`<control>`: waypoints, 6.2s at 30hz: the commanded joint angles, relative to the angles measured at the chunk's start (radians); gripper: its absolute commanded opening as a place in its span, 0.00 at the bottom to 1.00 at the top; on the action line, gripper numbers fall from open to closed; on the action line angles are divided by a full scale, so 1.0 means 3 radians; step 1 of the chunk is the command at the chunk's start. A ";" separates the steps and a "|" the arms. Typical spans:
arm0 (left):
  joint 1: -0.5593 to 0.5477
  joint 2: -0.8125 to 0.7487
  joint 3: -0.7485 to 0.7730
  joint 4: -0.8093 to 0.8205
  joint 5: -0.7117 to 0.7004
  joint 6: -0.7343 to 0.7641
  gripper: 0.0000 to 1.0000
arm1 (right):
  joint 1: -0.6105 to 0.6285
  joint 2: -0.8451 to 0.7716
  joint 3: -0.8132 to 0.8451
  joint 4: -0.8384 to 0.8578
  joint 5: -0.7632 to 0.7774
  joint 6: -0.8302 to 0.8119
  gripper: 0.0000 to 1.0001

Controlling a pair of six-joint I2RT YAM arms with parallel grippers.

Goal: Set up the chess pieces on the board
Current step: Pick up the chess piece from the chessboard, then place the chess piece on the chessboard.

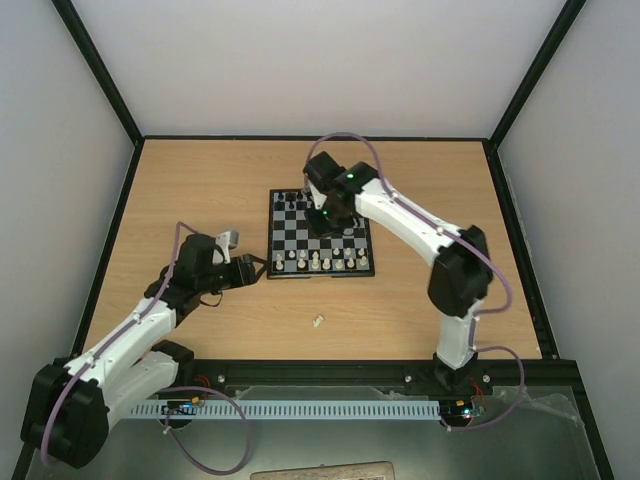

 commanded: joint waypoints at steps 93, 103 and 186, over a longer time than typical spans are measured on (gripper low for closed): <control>-0.0680 -0.1282 -0.0050 0.0571 -0.0912 -0.0382 0.30 | 0.0465 -0.1158 -0.2563 0.4773 -0.2055 0.3596 0.05; -0.0712 -0.1322 -0.0048 0.0549 -0.1059 -0.0318 0.15 | 0.0524 -0.1108 -0.2517 0.4753 -0.2065 0.3581 0.05; -0.1198 0.2884 0.3328 -0.1837 0.0052 -0.0445 0.02 | -0.0138 -0.3868 -0.3732 0.2056 -0.0303 0.0909 0.67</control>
